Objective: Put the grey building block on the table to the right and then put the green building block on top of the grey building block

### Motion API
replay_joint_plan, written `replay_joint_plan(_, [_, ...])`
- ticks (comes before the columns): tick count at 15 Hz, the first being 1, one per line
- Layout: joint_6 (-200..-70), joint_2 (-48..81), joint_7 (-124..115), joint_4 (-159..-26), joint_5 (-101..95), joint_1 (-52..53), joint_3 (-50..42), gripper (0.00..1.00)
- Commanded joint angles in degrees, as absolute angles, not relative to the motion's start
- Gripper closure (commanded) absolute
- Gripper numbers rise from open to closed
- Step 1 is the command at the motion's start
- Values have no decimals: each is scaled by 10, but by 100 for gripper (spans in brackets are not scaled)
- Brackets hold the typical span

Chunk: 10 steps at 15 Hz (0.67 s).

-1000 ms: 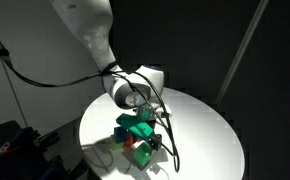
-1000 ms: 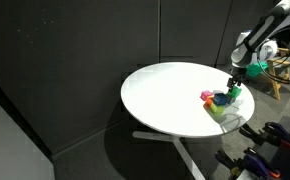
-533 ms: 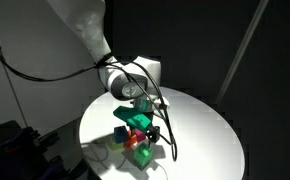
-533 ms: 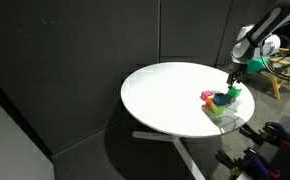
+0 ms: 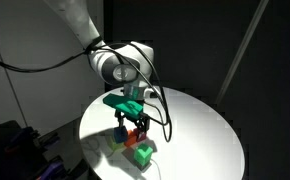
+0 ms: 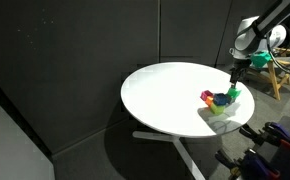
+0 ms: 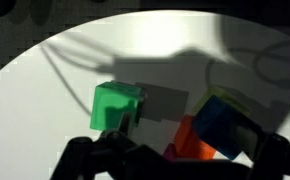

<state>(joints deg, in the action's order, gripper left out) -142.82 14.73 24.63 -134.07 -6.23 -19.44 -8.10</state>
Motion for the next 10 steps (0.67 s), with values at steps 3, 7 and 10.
replay_joint_plan(3, [-1405,71,245,-1400,-87,-153,-87,0])
replay_joint_plan(7, [-1403,37,198,-1427,-89,-124,-85,0])
replay_joint_plan(10, [-1408,11,137,-1443,-84,-108,-85,0])
